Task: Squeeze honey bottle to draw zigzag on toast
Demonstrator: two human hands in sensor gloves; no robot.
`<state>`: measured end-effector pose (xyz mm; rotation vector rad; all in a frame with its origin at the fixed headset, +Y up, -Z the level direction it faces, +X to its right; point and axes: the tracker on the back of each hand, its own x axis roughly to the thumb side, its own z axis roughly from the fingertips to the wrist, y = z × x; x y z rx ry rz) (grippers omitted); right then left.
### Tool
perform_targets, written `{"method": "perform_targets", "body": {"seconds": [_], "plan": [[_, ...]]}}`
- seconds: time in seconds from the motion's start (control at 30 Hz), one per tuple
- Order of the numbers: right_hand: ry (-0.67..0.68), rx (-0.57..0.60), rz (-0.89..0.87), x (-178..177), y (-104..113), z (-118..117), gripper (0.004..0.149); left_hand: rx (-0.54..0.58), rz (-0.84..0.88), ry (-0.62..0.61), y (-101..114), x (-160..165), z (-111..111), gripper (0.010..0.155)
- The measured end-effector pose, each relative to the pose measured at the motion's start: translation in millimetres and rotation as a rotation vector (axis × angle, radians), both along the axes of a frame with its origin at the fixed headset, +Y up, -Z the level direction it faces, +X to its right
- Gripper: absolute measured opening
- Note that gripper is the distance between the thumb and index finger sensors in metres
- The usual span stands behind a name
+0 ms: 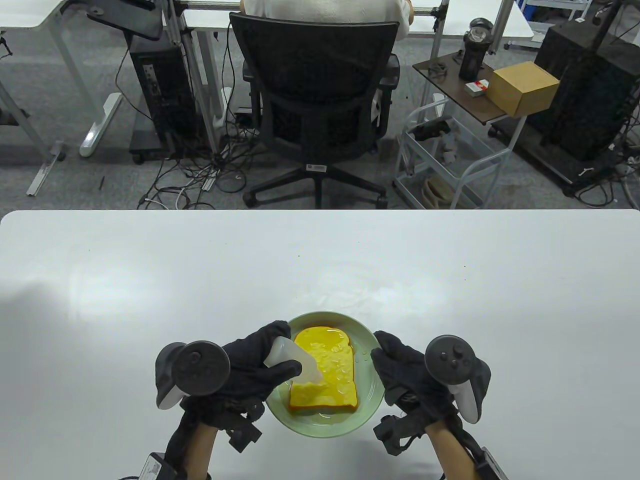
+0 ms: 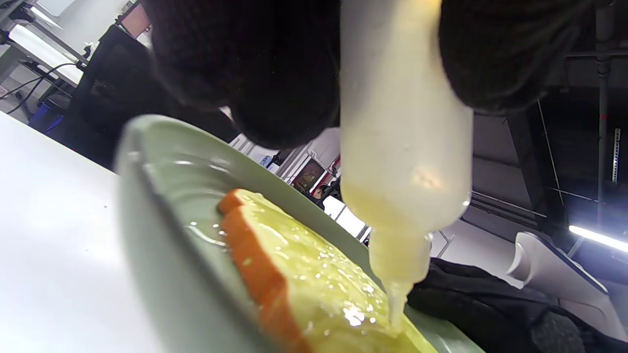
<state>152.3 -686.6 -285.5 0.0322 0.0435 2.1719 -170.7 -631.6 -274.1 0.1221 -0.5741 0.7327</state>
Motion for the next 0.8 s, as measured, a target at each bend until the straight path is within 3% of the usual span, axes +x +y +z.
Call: {"method": "perform_targets", "body": {"seconds": [0.43, 0.8], "plan": [[0.028, -0.003, 0.013, -8.9, -2.3, 2.5, 0.051, -0.009, 0.002, -0.024, -2.7, 7.9, 0.0, 0.079], [-0.02, -0.002, -0.02, 5.6, 2.1, -0.9, 0.051, -0.013, 0.014, 0.014, 2.4, -10.7, 0.6, 0.079]]}}
